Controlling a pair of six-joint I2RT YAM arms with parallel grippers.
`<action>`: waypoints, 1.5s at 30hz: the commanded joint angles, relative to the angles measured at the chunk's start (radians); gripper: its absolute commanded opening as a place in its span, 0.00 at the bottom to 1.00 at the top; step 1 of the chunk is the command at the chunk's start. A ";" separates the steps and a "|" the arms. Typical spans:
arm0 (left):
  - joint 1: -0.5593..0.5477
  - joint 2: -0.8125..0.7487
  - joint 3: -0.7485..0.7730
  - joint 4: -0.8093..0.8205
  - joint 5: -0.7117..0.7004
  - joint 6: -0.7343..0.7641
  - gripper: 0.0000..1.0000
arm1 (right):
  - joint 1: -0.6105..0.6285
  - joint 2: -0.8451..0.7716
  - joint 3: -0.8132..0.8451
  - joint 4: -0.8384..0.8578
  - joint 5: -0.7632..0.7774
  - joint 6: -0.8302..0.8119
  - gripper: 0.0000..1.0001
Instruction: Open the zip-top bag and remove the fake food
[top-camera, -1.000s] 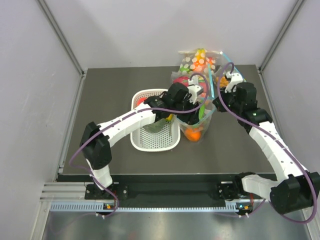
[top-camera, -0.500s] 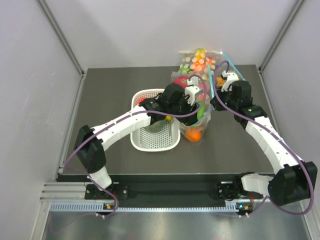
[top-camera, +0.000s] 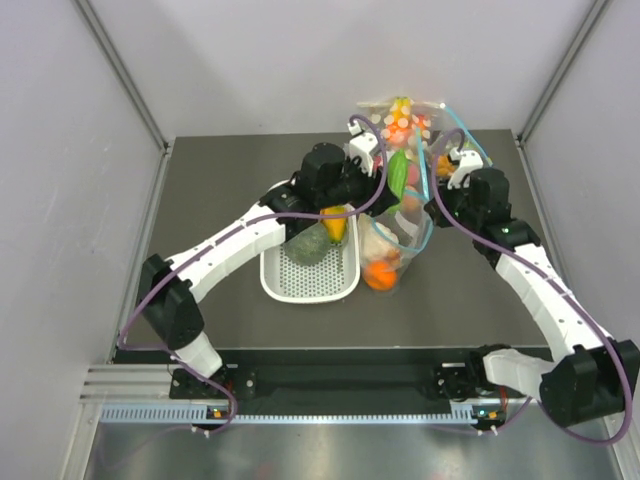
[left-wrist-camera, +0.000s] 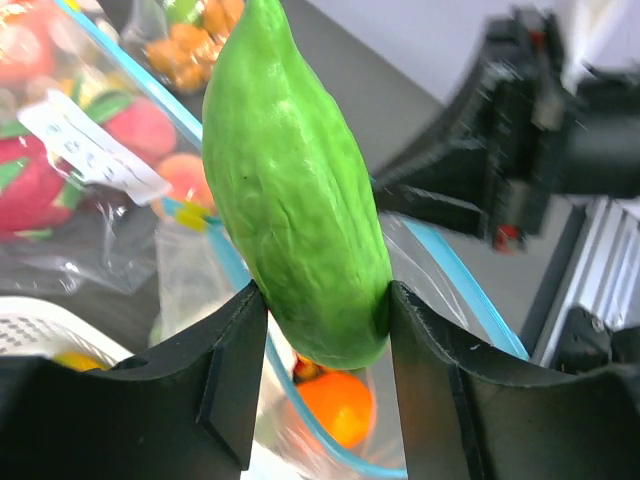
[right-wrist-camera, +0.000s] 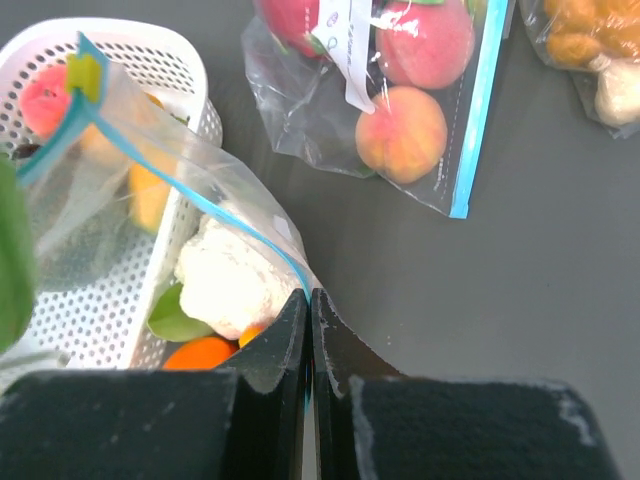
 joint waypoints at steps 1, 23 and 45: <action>0.020 0.023 0.047 0.156 -0.035 -0.046 0.24 | 0.000 -0.071 -0.004 0.011 0.001 0.000 0.00; 0.150 -0.285 -0.429 -0.013 -0.145 0.086 0.28 | 0.000 -0.065 0.010 0.003 -0.004 -0.017 0.00; 0.089 -0.273 -0.522 -0.118 -0.114 0.112 0.84 | 0.000 -0.071 0.015 -0.008 -0.026 -0.012 0.00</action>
